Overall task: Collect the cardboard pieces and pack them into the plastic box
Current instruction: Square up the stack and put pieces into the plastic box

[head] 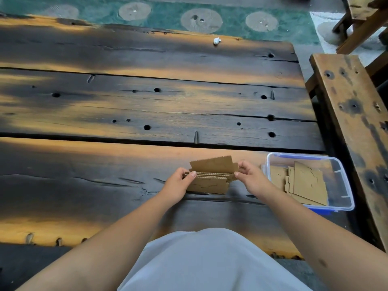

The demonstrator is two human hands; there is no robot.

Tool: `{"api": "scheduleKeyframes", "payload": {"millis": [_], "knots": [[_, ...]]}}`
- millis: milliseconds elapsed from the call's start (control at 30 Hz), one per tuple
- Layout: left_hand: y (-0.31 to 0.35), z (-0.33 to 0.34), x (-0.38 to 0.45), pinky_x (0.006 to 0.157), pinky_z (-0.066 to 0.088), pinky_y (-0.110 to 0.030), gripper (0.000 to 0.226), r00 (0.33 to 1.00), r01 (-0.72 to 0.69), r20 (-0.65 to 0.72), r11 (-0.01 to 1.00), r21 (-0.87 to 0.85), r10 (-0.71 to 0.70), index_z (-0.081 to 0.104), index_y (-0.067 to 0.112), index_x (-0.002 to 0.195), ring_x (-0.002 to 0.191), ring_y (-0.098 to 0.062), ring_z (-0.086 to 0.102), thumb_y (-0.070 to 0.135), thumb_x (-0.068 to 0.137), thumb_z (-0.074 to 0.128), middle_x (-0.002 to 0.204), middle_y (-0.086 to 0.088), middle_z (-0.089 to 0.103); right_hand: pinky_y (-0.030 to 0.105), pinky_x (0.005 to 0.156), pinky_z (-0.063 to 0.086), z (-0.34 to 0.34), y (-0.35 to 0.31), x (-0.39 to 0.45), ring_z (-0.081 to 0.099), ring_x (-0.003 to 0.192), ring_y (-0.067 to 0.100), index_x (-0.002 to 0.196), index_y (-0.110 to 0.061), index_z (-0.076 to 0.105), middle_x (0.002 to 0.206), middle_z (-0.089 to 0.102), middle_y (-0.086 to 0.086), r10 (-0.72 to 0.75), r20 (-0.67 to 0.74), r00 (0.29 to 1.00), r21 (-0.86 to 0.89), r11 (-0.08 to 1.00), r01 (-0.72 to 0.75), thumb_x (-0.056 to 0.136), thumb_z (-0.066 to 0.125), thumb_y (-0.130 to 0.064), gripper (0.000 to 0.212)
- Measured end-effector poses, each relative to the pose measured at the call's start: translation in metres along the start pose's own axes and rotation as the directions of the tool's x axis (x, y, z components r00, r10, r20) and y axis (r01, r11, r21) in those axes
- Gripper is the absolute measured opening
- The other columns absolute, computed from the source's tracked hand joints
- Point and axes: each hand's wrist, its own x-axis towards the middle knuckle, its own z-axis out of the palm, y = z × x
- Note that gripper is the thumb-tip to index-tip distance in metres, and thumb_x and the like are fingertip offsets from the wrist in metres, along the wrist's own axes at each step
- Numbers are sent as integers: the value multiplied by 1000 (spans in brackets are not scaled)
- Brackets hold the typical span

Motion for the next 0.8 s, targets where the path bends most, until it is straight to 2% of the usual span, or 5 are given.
{"api": "scheduleKeyframes", "payload": {"millis": [133, 233, 400, 533, 800], "knots": [[3, 0, 2, 75, 47, -39, 34, 999, 40, 8, 998, -54, -39, 41, 24, 107, 83, -19, 55, 52, 92, 52, 105, -7, 60, 14, 70, 47, 4, 8, 2, 67, 81, 3, 95, -16, 59, 88, 73, -5, 66, 75, 995, -13, 998, -65, 96, 47, 5, 24], [4, -1, 3, 97, 45, -51, 46, 999, 50, 21, 994, -93, -48, 32, 31, 128, 114, -39, 55, 50, 92, 53, 130, -19, 54, 8, 67, 44, 9, 10, 4, 61, 79, 6, 90, -16, 63, 86, 69, -5, 60, 44, 997, -15, 998, -59, 93, 49, 9, 29], [1, -1, 1, 102, 46, -47, 27, 997, 10, 78, 990, -139, 1, 53, 29, 120, 116, -26, 58, 42, 95, 52, 119, -4, 64, 13, 59, 42, 9, 17, 4, 53, 64, 5, 81, -20, 68, 75, 68, -6, 107, -12, 994, -100, 989, -108, 95, 53, -2, 27], [-4, -3, -3, 104, 45, -43, 42, 996, 19, 88, 996, -89, -11, 50, 20, 131, 118, -21, 56, 44, 96, 50, 128, -6, 61, 30, 98, 44, 12, 14, 1, 60, 109, 19, 120, -11, 63, 117, 67, 6, 117, 128, 985, -125, 987, -101, 90, 45, 12, 42], [-7, -4, -12, 103, 43, -34, 64, 993, 5, 118, 1000, -17, -2, 42, 22, 137, 116, -15, 54, 38, 83, 72, 129, 2, 57, 21, 92, 38, 14, 20, -12, 49, 127, 17, 143, -28, 35, 133, 52, -7, 151, 285, 947, -360, 932, -40, 82, 65, -5, 71]]}}
